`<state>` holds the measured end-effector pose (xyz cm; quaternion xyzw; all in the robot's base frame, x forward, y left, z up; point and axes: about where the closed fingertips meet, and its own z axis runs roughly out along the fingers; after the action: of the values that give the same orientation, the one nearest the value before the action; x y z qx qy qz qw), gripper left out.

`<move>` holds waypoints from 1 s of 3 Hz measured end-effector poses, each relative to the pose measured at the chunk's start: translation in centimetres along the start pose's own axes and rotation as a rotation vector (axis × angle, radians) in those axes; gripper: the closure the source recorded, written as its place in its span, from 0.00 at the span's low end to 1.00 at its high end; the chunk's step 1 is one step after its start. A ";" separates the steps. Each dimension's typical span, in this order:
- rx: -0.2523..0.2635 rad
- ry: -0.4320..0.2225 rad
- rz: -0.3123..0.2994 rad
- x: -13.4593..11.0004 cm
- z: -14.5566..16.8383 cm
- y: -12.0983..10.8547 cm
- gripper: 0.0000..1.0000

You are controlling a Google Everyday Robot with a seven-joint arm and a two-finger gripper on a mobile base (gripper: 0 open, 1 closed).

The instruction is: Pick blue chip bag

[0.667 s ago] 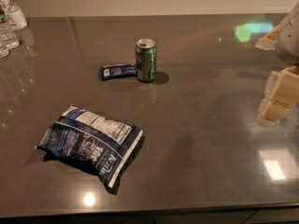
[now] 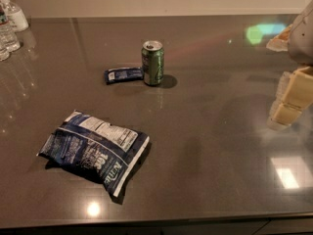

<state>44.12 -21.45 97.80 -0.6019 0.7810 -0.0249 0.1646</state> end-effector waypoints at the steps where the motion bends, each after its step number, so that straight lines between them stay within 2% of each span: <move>1: -0.082 -0.077 -0.018 -2.7 1.3 0.3 0.00; 2: -0.160 -0.176 -0.068 -6.9 3.0 1.7 0.00; 3: -0.213 -0.263 -0.119 -11.0 4.4 3.5 0.00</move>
Offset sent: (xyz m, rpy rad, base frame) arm 0.0032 0.1299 -0.0288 0.2919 0.1544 0.2556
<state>44.58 -9.33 95.33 -0.6592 0.7139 0.1273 0.1988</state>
